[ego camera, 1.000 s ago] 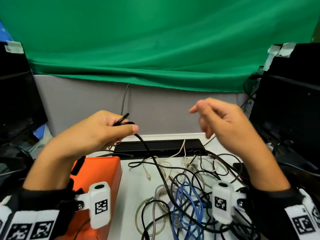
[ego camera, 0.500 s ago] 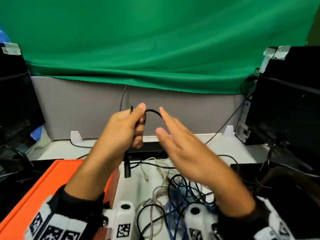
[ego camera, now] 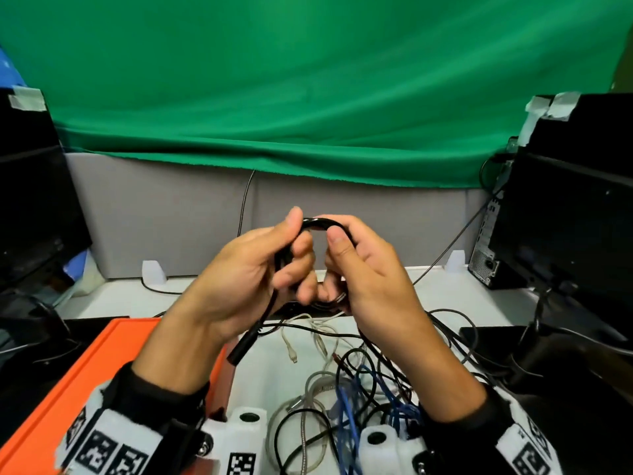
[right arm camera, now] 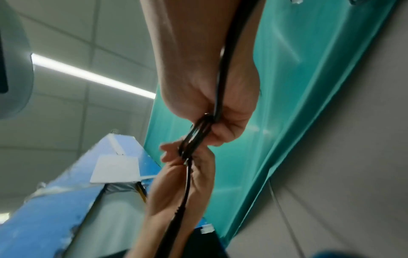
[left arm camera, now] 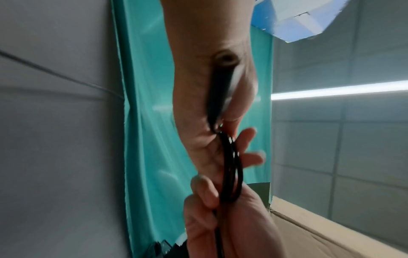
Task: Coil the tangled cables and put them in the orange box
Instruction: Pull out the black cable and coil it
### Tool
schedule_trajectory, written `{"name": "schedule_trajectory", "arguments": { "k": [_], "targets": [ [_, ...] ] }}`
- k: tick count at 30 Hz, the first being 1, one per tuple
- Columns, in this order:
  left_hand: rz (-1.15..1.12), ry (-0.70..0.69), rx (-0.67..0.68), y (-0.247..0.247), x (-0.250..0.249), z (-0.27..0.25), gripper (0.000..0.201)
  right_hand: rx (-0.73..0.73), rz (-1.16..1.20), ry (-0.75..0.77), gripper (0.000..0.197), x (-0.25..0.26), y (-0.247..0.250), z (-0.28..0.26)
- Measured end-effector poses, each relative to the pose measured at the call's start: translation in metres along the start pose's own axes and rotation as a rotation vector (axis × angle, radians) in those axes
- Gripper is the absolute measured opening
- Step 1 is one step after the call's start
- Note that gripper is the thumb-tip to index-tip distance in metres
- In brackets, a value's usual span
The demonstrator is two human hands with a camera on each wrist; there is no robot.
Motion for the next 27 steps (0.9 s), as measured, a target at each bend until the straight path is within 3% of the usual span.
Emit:
{"name": "schedule_trajectory", "arguments": {
  "k": [2,7,10,12,14,15,19,22,25,27],
  "targets": [
    [0.123,-0.026,-0.059,0.0,-0.005,-0.005,0.039,0.035,-0.171,0.109,0.026,0.004,0.003,0.0],
    [0.076,0.082,0.045,-0.012,-0.004,-0.013,0.04,0.173,-0.505,0.306,0.027,0.016,0.009,0.0],
    [-0.118,0.024,0.125,-0.026,0.002,-0.011,0.039,0.147,-0.428,0.315,0.03,0.024,0.014,0.001],
    [-0.298,-0.006,0.253,-0.031,0.001,-0.01,0.04,0.114,-0.378,0.279,0.035,0.027,0.017,0.0],
    [-0.428,-0.049,0.387,-0.034,-0.005,-0.011,0.041,0.122,-0.43,0.247,0.036,0.029,0.019,-0.001],
    [-0.444,-0.102,0.387,-0.032,-0.011,-0.012,0.041,0.14,-0.478,0.232,0.034,0.03,0.019,-0.002],
    [-0.446,-0.35,0.275,-0.012,-0.035,-0.025,0.049,0.269,-0.697,0.106,0.037,0.018,0.024,-0.001],
    [-0.332,-0.529,0.014,0.0,-0.048,-0.033,0.048,0.431,-0.794,0.021,0.038,0.006,0.016,-0.005],
    [0.093,-0.59,-0.315,0.002,-0.038,-0.03,0.046,0.556,-0.825,0.019,0.032,0.015,0.002,-0.012],
    [0.478,-0.559,-0.368,-0.01,-0.027,-0.025,0.048,0.565,-0.881,0.043,0.025,0.025,0.002,-0.013]
  ]
}}
Point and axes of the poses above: each hand's wrist, its own z-axis towards the middle knuckle, its own y-axis out of the back of the hand, x = y × z, the point moved 4 cm from there along z, towards the middle knuckle, and after that the axes turned 7 degrees about y, right-handed, at the moved point
